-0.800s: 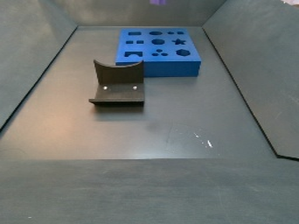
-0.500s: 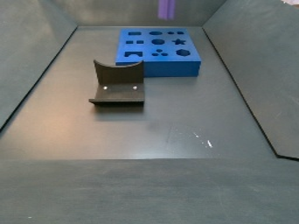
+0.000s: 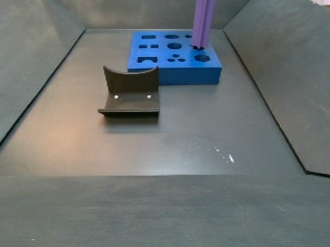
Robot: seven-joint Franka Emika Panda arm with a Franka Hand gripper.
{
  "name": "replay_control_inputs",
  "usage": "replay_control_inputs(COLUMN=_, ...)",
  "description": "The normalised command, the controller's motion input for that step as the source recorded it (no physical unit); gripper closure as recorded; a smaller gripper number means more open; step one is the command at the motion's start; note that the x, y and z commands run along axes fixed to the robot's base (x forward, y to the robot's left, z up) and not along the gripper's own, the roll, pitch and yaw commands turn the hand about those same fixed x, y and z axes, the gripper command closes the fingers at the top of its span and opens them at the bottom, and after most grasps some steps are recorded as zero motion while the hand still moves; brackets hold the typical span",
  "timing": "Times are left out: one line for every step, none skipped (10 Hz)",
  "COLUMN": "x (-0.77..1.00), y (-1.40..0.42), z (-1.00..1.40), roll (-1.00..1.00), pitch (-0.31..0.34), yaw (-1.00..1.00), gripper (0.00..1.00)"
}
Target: Insert the star object.
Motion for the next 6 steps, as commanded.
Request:
replay_control_inputs(x=0.15, y=-0.08, z=-0.19, roll=-0.15, pitch=0.083, yaw=-0.40, gripper=1.00)
replay_control_inputs(x=0.14, y=-0.24, z=-0.27, roll=-0.13, pitch=0.096, yaw=-0.54, gripper=1.00)
replay_control_inputs(x=0.00, y=-0.23, z=-0.26, roll=-0.16, pitch=0.000, yaw=-0.67, gripper=1.00)
replay_control_inputs(x=0.00, y=-0.18, z=-0.24, roll=-0.19, pitch=0.000, yaw=-0.72, gripper=1.00)
replay_control_inputs(x=-0.03, y=-0.03, z=-0.33, roll=-0.21, pitch=0.031, yaw=-0.75, gripper=1.00)
replay_control_inputs(x=-0.15, y=0.00, z=-0.27, roll=-0.15, pitch=0.036, yaw=-0.83, gripper=1.00)
